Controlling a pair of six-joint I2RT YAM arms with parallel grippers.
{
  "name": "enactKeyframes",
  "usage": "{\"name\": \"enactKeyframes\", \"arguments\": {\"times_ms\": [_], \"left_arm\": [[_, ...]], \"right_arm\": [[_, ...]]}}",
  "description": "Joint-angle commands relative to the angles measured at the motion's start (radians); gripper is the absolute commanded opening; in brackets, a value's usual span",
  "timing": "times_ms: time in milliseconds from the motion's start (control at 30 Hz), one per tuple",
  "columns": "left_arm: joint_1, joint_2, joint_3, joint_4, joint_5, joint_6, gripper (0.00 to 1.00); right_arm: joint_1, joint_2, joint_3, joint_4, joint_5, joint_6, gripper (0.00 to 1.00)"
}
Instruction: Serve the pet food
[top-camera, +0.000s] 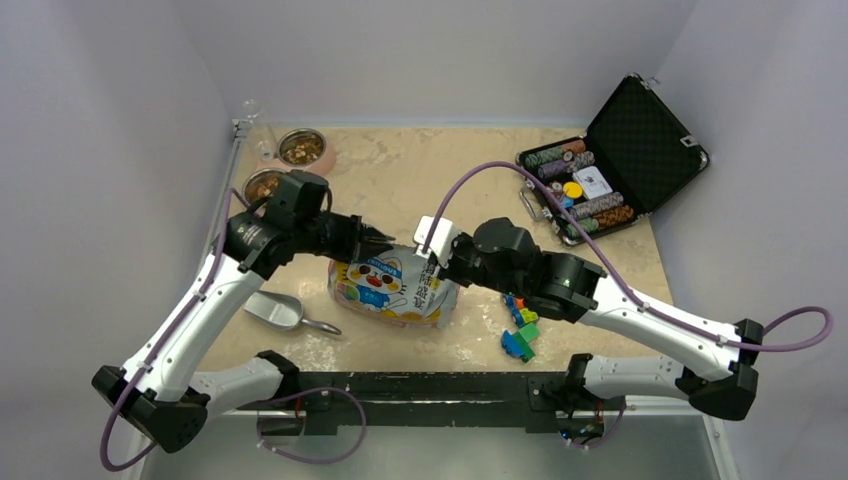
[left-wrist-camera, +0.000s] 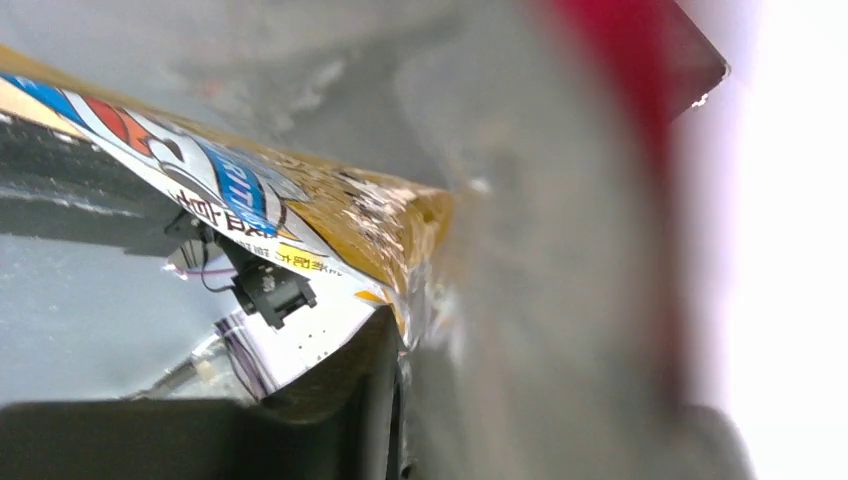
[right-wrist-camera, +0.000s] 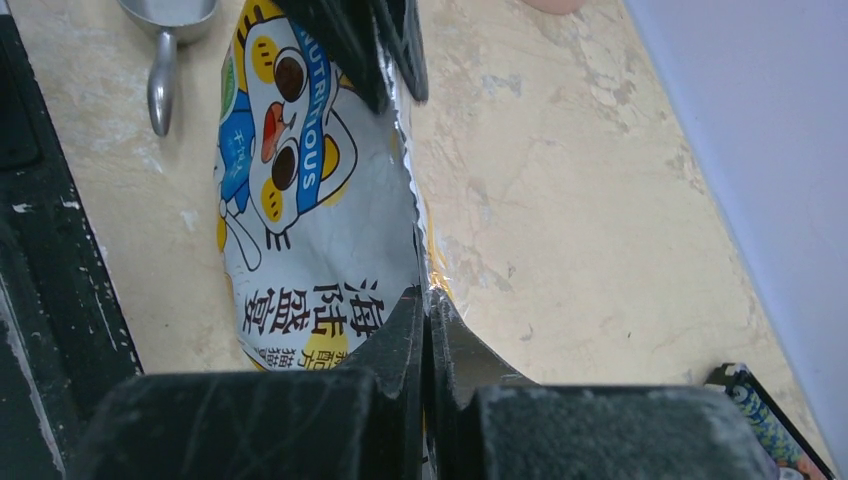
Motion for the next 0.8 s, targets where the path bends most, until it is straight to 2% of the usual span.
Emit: {"name": "enactKeyframes", "arguments": {"times_ms": [0,33,67,167,300,367,433,567,667,700,733,767], "left_arm": [[0.064,-0.073,0.001,-0.041,-0.006,0.029,0.35],[0.08,-0.084,-0.014,-0.042,-0.013,0.032,0.41],[0.097,-0.093,-0.029,-0.039,-0.014,0.036,0.42],[0.146,-0.096,-0.064,-0.015,0.002,0.059,0.35],[0.164,-0.078,-0.057,0.001,0.0,0.081,0.17],[0.17,-0.062,-0.043,-0.005,-0.001,0.098,0.0],[0.175,-0.059,-0.019,-0.041,-0.013,0.108,0.0],[0.182,-0.036,0.08,-0.17,-0.049,0.147,0.0],[0.185,-0.038,0.085,-0.161,-0.035,0.142,0.0],[0.186,-0.045,0.072,-0.142,-0.031,0.136,0.0],[0.189,-0.053,0.055,-0.122,-0.026,0.126,0.0],[0.192,-0.061,0.034,-0.105,-0.023,0.113,0.04]], "right_arm": [[-0.029,-0.067,0.021,-0.088,0.033,0.003,0.0],[-0.029,-0.071,0.024,-0.085,0.011,0.008,0.0],[-0.029,-0.077,0.022,-0.073,0.003,0.007,0.0],[-0.029,-0.076,0.044,-0.07,-0.014,0.011,0.0],[-0.029,-0.063,0.077,-0.104,-0.012,0.004,0.0],[-0.029,-0.069,0.069,-0.104,-0.011,0.005,0.0],[-0.029,-0.077,0.05,-0.109,0.018,0.002,0.11],[-0.052,-0.098,-0.001,-0.111,0.037,0.004,0.21],[-0.086,-0.115,-0.029,-0.108,0.035,0.015,0.17],[-0.098,-0.116,-0.033,-0.115,0.03,0.012,0.0],[-0.105,-0.116,-0.034,-0.125,0.024,0.005,0.0],[-0.106,-0.118,-0.033,-0.136,0.018,-0.002,0.0]]}}
